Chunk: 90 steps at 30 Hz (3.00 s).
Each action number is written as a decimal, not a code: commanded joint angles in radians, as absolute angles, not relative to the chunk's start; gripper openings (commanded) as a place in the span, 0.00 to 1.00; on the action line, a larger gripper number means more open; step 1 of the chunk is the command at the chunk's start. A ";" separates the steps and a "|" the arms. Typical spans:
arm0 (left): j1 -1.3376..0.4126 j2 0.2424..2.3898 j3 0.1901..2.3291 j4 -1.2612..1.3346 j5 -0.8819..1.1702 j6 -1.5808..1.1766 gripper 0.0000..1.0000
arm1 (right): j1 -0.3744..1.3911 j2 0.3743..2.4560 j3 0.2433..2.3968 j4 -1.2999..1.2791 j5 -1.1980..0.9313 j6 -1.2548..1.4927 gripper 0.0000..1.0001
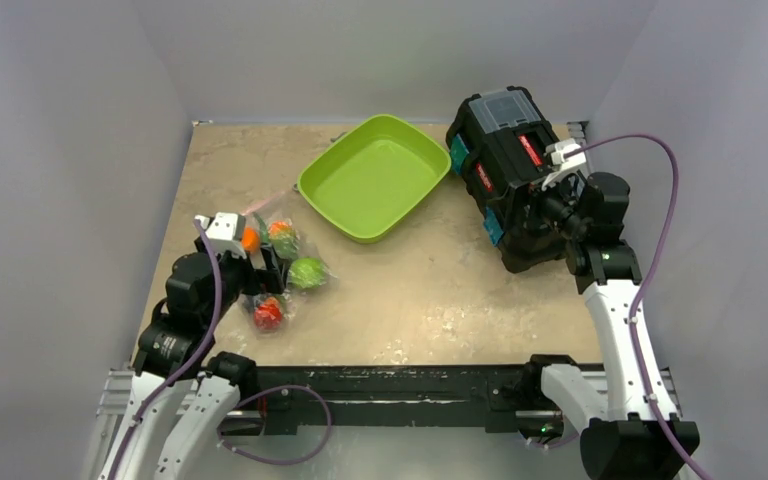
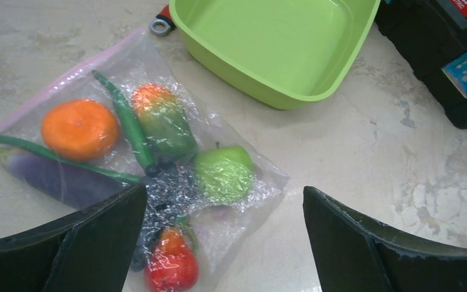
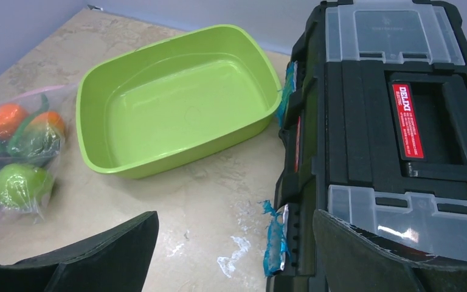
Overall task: Open the zip-top bag and remove the fake food
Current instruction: Pick up the zipper food storage bag at the center of the board.
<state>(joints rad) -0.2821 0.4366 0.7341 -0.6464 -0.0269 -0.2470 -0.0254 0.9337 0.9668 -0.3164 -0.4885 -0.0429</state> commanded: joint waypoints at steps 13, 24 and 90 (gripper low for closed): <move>-0.285 0.675 0.870 -0.756 0.017 -0.539 1.00 | -0.025 0.937 0.966 -0.262 -0.807 -0.086 0.99; -0.311 1.037 1.008 -0.786 -0.221 -0.579 1.00 | -0.025 0.946 0.888 -0.407 -1.047 -0.448 0.99; -0.247 1.367 1.253 -0.817 -0.345 -0.346 0.00 | -0.025 0.882 0.865 -0.445 -1.101 -0.501 0.99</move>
<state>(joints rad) -0.2413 1.4448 1.2633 -0.8181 -0.3683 -0.4049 -0.0254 0.9009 0.8612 -0.4492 -1.0695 -0.4850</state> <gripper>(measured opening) 0.006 0.987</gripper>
